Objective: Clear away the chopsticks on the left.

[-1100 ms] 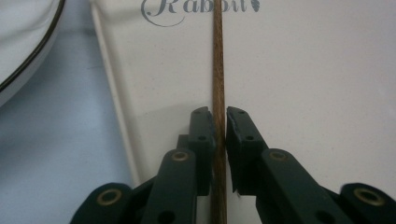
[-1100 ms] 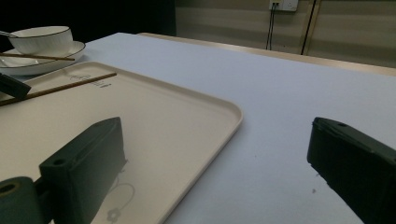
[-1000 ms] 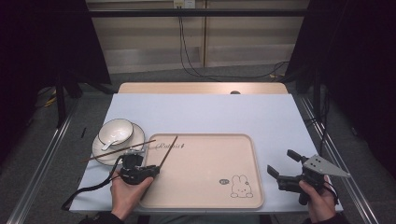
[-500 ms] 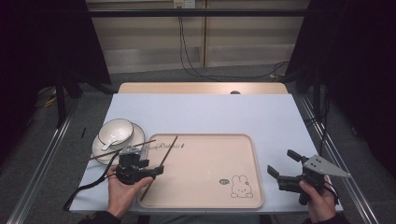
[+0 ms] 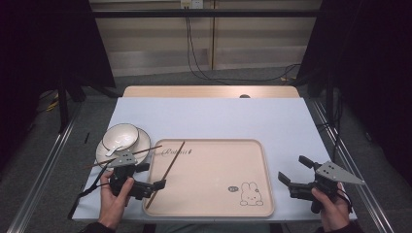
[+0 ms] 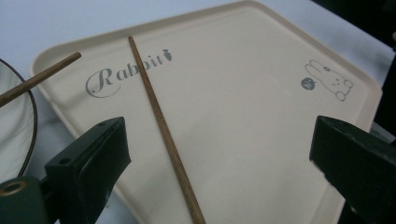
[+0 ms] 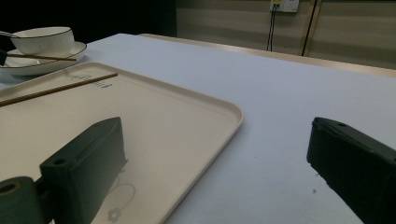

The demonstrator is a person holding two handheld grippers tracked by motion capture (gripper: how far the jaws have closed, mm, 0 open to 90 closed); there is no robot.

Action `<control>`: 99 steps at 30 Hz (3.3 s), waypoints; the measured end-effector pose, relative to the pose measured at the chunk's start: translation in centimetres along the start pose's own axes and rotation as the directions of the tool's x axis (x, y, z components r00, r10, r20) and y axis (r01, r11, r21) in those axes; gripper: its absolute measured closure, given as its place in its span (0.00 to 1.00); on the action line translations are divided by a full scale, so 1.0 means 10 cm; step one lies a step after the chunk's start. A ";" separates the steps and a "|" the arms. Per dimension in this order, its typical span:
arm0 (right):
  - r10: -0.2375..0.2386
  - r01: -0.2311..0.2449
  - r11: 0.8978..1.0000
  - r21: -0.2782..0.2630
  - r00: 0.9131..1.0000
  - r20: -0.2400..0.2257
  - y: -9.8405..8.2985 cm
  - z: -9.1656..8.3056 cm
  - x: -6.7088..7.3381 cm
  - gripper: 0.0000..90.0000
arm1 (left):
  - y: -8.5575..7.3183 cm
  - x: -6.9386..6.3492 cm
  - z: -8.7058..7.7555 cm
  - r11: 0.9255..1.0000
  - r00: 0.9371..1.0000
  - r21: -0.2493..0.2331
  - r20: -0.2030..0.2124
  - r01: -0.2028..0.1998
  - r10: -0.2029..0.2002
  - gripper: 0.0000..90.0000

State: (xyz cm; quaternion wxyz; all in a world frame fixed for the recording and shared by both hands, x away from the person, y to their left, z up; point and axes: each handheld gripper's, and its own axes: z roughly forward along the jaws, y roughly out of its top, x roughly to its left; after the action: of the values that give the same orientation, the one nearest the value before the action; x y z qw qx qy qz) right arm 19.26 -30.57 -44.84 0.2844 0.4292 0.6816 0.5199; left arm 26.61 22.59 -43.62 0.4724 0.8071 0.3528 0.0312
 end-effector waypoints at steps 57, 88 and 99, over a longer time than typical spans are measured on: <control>0.002 -0.002 1.000 0.000 1.000 0.008 0.00 0.01 -0.01 0.04 | -0.22 1.29 -0.95 0.986 0.973 0.059 -0.163 -0.156 0.164 0.51; 0.005 -0.005 1.000 0.001 1.000 0.005 0.00 0.01 -0.01 0.04 | -0.11 1.28 -0.58 0.949 0.962 0.198 -0.074 -0.245 0.264 0.93; 0.008 -0.008 1.000 -0.001 1.000 0.009 0.00 0.01 -0.01 0.04 | -0.09 1.21 -0.59 0.968 0.985 0.192 -0.040 -0.159 0.170 0.94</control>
State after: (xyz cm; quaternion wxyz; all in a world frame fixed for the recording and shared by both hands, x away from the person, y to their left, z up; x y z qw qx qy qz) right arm 19.38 -30.64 -44.89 0.2853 0.4341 0.6784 0.5195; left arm 32.88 34.50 -44.49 0.3797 0.8734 0.2991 0.0596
